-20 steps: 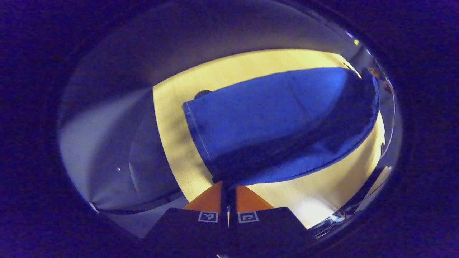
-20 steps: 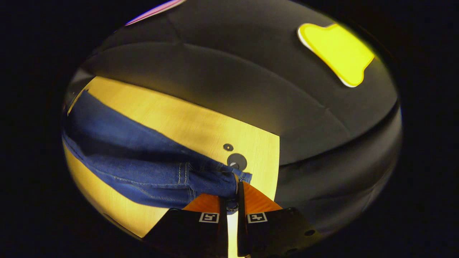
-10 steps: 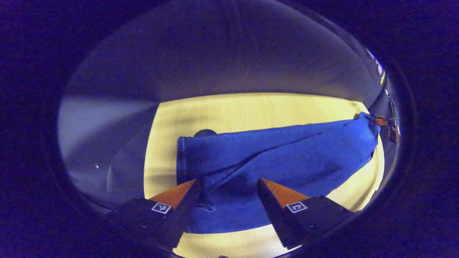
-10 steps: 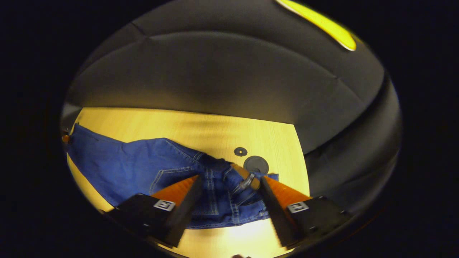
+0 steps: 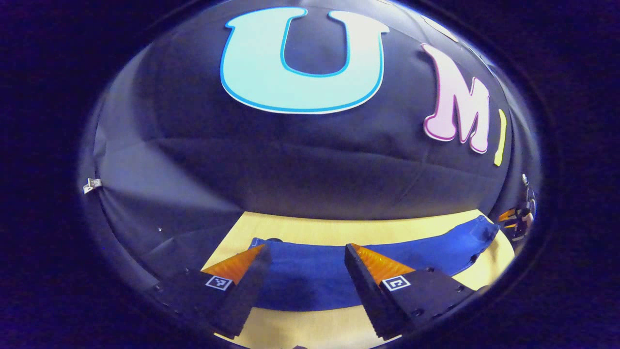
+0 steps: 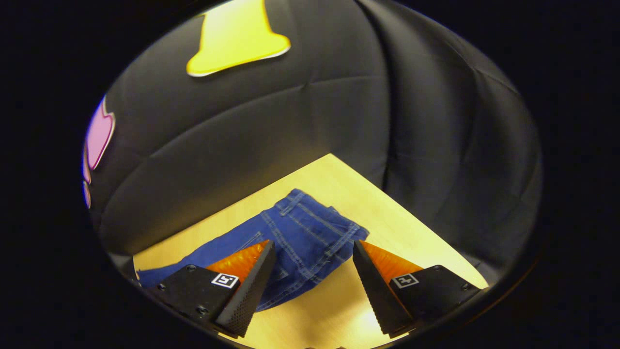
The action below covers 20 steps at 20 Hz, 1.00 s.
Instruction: Grasp the waist and the cuffs of the jeans and fold them to make the two legs overlap; first hold the waist and fold one-third of the jeans toward the cuffs, then hold the cuffs and fold the remaining one-third in the same direction to finish folding.
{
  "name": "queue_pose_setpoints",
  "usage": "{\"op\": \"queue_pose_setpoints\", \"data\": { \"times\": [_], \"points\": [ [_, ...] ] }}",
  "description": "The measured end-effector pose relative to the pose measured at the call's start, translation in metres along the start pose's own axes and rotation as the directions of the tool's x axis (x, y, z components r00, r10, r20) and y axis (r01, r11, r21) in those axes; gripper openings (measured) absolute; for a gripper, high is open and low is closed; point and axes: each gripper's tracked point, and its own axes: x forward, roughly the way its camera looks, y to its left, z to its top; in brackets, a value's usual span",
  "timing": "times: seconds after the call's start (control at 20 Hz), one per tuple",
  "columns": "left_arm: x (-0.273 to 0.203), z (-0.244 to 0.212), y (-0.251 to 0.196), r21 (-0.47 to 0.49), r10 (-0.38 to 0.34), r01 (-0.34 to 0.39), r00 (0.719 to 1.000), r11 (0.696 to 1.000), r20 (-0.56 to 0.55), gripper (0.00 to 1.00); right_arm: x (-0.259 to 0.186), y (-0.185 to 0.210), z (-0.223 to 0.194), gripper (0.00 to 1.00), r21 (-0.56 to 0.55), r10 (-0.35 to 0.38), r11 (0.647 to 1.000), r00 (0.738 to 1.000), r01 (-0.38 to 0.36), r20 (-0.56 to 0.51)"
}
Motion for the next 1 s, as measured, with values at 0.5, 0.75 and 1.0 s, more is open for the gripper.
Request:
{"op": "queue_pose_setpoints", "data": {
  "times": [0.5, 0.75, 1.0],
  "points": [
    [0.004, 0.003, 0.006, -0.072, -0.08, 0.076, 0.995, 0.995, -0.057, 0.96, 0.018, -0.002, -0.003, 0.88, 0.153, -0.059, 0.987, 0.998, 0.056, 0.011],
    [0.005, 0.001, -0.008, -0.049, -0.09, 0.087, 0.995, 0.995, -0.046, 0.96, 0.017, 0.0, -0.009, 0.83, 0.131, -0.057, 0.99, 0.998, 0.056, 0.008],
    [0.01, -0.003, -0.024, 0.008, -0.114, 0.114, 0.992, 0.993, -0.05, 0.97, 0.021, 0.012, -0.002, 0.27, 0.168, -0.019, 0.986, 0.999, 0.012, 0.036]
  ]
}}
